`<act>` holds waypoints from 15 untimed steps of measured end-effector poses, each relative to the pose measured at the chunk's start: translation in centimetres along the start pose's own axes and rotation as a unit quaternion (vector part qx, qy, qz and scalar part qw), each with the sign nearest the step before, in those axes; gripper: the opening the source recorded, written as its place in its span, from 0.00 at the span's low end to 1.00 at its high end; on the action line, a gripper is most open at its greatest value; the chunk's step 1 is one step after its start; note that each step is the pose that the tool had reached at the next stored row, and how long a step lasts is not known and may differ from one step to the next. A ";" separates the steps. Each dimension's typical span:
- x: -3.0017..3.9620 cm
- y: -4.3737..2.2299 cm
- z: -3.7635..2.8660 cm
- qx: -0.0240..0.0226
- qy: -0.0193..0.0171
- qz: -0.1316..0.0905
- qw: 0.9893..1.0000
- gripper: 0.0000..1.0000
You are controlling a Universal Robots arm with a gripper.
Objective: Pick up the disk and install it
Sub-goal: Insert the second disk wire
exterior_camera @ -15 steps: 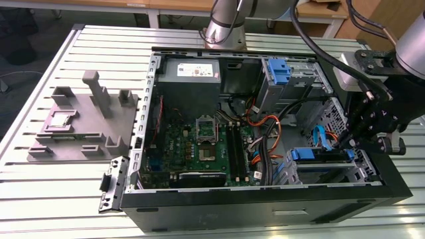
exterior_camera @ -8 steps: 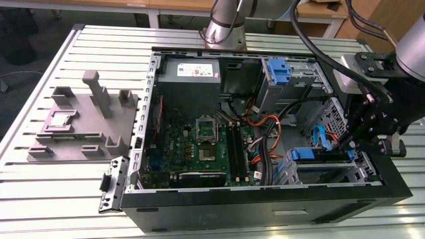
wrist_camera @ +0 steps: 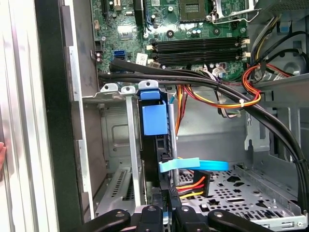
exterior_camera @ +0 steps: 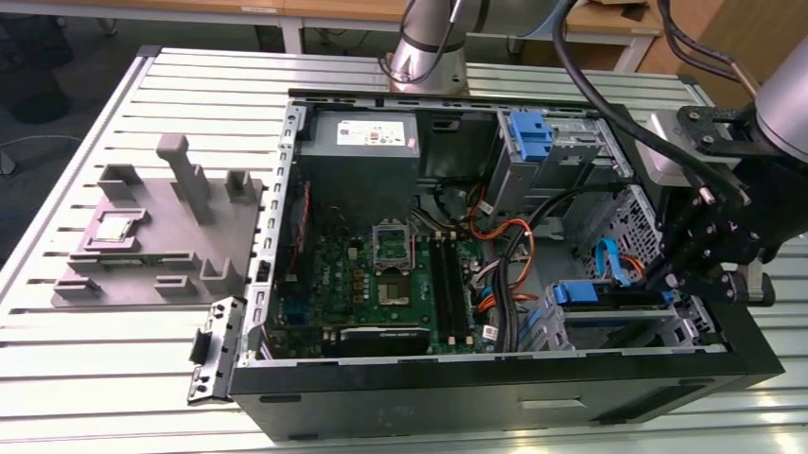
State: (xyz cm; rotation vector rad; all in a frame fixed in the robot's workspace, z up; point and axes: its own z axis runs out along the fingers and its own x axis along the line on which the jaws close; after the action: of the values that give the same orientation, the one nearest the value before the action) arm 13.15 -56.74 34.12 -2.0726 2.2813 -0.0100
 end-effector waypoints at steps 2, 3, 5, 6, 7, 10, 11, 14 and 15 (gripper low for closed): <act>0.19 -0.02 0.03 0.000 0.000 0.000 1.000 0.17; 0.26 -0.02 0.06 0.000 0.000 0.000 1.000 0.17; 0.35 -0.01 0.14 0.000 0.000 0.000 1.000 0.17; 0.38 0.03 0.18 0.000 0.000 0.000 1.000 0.17; 0.41 0.07 0.20 0.000 0.000 0.000 1.000 0.17; 0.43 0.10 0.23 0.000 0.000 0.000 1.000 0.17; 0.43 0.10 0.23 0.000 0.000 0.000 1.000 0.17; 0.43 0.11 0.24 0.000 0.000 0.000 1.000 0.17; 0.43 0.11 0.24 0.000 0.000 0.000 1.000 0.17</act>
State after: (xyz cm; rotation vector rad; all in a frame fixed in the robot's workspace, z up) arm 13.01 -57.15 33.86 -2.0728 2.2813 -0.0101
